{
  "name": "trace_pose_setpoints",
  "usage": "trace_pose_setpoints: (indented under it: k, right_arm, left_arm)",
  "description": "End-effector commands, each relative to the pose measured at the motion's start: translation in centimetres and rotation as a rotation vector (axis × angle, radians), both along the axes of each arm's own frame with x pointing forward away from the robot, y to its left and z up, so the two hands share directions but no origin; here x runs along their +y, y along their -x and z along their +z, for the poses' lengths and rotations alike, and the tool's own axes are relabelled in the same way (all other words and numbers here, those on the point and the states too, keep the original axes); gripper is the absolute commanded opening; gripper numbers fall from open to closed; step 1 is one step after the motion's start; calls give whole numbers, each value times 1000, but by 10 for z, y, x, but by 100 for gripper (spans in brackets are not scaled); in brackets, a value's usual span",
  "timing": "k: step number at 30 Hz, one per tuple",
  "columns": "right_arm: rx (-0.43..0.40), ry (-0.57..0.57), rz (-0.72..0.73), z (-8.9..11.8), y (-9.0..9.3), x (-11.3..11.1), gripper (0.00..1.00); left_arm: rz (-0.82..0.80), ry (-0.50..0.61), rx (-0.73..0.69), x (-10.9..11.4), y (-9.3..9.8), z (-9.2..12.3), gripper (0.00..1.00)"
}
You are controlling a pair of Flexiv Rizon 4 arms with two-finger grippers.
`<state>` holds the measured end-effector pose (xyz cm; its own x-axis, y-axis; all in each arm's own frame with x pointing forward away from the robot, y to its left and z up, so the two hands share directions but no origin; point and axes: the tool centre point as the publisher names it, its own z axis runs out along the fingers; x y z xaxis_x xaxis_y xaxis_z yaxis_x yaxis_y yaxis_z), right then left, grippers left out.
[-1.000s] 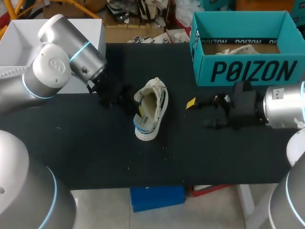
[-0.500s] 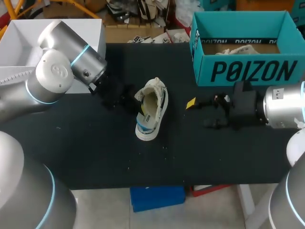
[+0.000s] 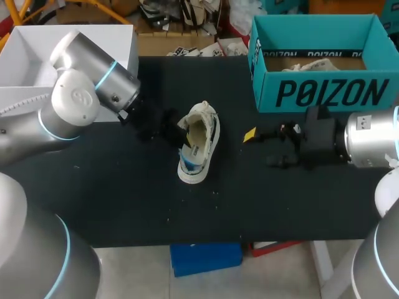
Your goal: Take the shoe out of the shoebox, open the shoe tongue, remove and reinsert the insole, then place the shoe into the shoebox
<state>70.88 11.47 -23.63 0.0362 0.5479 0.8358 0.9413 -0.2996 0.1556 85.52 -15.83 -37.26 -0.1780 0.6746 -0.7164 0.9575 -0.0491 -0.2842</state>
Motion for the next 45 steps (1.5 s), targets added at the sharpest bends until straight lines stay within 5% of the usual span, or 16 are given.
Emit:
trace_pose_setpoints:
  k: [1,7,9,11,12,13,16,22,27,31,33,35,45]
  right_arm:
    - [1,3,0,0,0,1,100]
    - [1,3,0,0,0,1,100]
    - [1,3,0,0,0,1,100]
    - [1,3,0,0,0,1,100]
    - [1,3,0,0,0,1,100]
    - [1,3,0,0,0,1,100]
    - [1,3,0,0,0,1,100]
    - [1,3,0,0,0,1,100]
    - [1,3,0,0,0,1,100]
    - [1,3,0,0,0,1,100]
    - [1,3,0,0,0,1,100]
    - [1,3,0,0,0,1,100]
    - [1,3,0,0,0,1,100]
  left_arm:
    - [14,-23,-2,-5,-7,-4,0]
    - [40,-43,-3,-7,-11,-4,5]
    - [36,-40,-6,-7,-8,1,45]
    - [32,-36,-6,-6,-4,5,47]
    - [28,-33,-7,-5,-1,7,56]
    - [21,-27,-6,-4,2,9,82]
    - [9,-12,3,0,12,16,86]
    - [-24,-5,5,1,30,21,75]
    - [-33,-11,15,-1,36,17,50]
    - [-57,-20,30,-2,41,13,40]
    - [-69,-27,34,-2,42,12,28]
    - [-73,-29,37,-1,43,10,0]
    - [-64,-29,33,-3,34,5,0]
